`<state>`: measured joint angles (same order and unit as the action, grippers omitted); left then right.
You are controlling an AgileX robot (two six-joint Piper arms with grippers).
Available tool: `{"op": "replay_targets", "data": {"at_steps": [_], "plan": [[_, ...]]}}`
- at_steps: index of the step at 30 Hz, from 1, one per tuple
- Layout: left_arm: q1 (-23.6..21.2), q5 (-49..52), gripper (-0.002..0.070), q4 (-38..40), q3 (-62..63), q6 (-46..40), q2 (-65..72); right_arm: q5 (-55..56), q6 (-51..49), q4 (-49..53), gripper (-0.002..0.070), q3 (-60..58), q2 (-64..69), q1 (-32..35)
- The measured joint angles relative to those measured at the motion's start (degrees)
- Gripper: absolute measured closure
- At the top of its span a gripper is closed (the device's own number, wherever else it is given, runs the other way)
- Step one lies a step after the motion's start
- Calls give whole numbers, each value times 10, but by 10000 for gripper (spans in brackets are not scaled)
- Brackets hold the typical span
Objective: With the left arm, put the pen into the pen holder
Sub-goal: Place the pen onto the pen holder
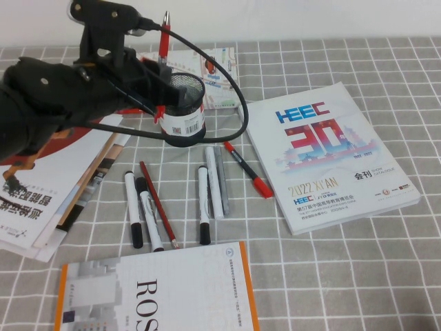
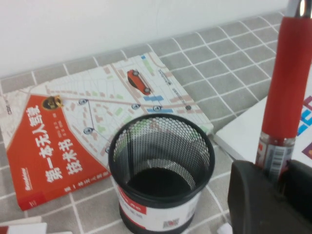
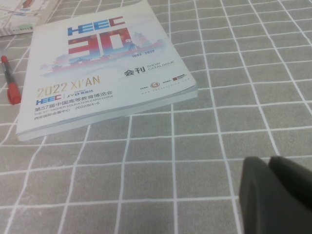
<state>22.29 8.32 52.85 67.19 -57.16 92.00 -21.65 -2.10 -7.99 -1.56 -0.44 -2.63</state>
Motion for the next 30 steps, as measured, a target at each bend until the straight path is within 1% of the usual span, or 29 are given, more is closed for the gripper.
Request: {"op": "replay_targets", "data": {"at_steps": [7,9,11,12,14,16,19,21,23,30], "plan": [[0,17,603,1,-5,0,9,0,0,0,689,0,0,0],[4,7,603,-17,-8,21,9,0,0,0,689,0,0,0],[15,-34,603,-61,-19,79,9,0,0,0,689,0,0,0],[22,-61,603,-97,-29,120,9,0,0,0,689,0,0,0],[29,-106,604,-203,-46,219,10,0,0,0,689,0,0,0],[30,-156,604,-331,-63,361,10,0,0,0,689,0,0,0],[28,-264,604,-489,-85,539,14,0,0,0,689,0,0,0],[25,-329,604,-557,-93,609,22,0,0,0,689,0,0,0],[22,-383,604,-591,-94,646,34,0,0,0,689,0,0,0],[3,-511,604,-610,-95,673,98,0,0,0,689,0,0,0]]}}
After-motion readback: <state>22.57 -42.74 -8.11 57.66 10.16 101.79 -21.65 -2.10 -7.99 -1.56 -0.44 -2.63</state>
